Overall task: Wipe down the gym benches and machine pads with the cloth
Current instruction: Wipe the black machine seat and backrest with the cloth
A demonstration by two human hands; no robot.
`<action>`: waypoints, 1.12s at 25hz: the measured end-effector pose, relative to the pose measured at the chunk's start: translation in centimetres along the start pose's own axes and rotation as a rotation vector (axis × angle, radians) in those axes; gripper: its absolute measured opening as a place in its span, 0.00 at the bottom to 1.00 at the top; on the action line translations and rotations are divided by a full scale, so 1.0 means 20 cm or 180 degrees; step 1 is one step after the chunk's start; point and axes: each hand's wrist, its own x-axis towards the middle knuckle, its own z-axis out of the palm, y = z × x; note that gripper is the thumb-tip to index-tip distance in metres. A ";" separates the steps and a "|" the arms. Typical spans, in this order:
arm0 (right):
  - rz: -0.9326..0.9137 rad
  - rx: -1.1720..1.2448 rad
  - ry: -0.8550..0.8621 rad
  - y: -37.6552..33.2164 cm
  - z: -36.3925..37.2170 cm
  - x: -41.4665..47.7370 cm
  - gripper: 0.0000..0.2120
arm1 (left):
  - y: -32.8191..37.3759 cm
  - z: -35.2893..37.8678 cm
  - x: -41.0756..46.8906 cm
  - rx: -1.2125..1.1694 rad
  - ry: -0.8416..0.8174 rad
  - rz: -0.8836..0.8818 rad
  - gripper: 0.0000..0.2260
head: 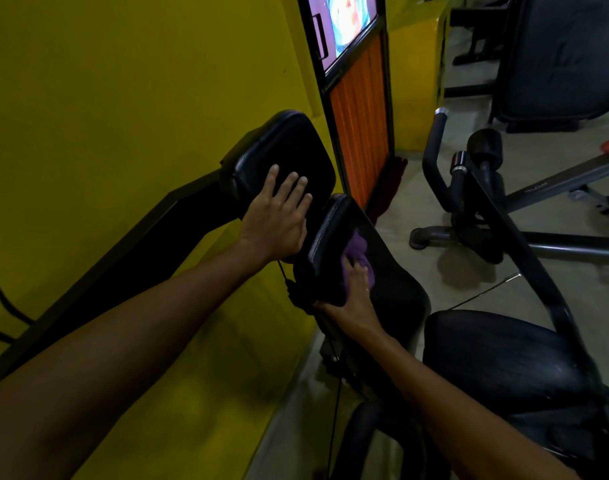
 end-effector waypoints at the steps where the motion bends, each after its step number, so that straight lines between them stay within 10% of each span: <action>1: -0.0188 -0.0107 0.0084 -0.08 0.01 0.03 0.53 | 0.00 0.00 0.00 0.0027 0.0013 0.0003 0.28; 10: -0.1184 -0.0850 0.0916 -0.12 0.14 0.06 0.52 | 0.03 -0.03 -0.01 0.0025 -0.0207 -0.0047 0.28; 28: 0.0895 -0.0115 0.0320 0.34 -0.10 0.26 0.33 | 0.55 0.22 0.22 -0.1198 -0.0741 -0.0036 0.29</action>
